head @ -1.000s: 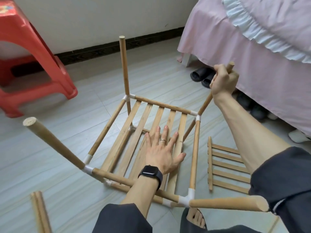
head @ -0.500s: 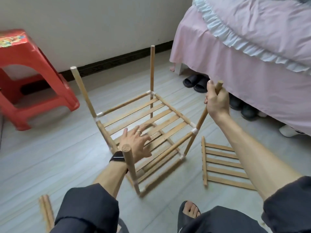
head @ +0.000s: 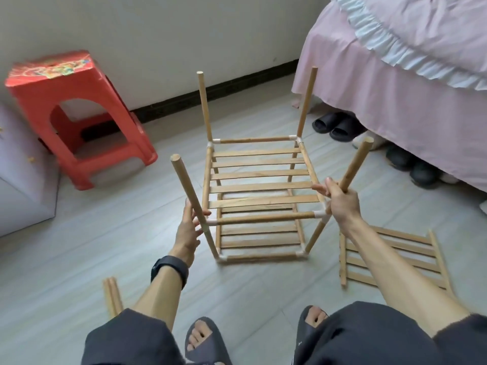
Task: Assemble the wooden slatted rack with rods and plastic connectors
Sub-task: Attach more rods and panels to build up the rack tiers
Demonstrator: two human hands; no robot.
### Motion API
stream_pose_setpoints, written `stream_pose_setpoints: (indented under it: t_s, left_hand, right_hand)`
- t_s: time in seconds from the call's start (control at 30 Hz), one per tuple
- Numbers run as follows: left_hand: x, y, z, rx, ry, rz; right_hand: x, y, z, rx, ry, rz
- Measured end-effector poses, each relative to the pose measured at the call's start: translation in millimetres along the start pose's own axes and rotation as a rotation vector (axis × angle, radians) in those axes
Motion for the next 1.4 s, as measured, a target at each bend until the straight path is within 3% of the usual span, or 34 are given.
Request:
stream_pose_setpoints:
  t_s: [0.2,0.4,0.73,1.17,1.4]
  left_hand:
    - [16.2,2.7,-10.4,-0.076,-0.221,-0.076]
    - [13.2,-9.3,-14.6,-0.120,-0.377,-0.151]
    - [9.5,-13.6,-14.2,-0.105,-0.423,-0.133]
    - [-8.1,2.2,-13.6,-0.027,-0.378,-0.085]
    - [-13.7,-5.7,-15.6,0.019,-0.399,-0.106]
  right_hand:
    - [8.7,-7.1,7.9,-0.048,-0.091,0.033]
    - [21.6,-13.3,10.1,-0.101,-0.051,0.051]
    - [16.4,-12.4,8.8,-0.033,-0.056,0.105]
    - [16.1,-7.5,10.4,-0.066,-0.008,0.008]
    - [17.3,-10.0,11.7,-0.069,-0.083,0.049]
Point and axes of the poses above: each hand's wrist, its own x-axis towards the middle knuckle, its own z-axis out of the back of the hand, y = z × x, the point moved 8 cm from there along x, towards the middle knuckle, and after that the axes turned 1 degree about -y, right-handed, at the moved point
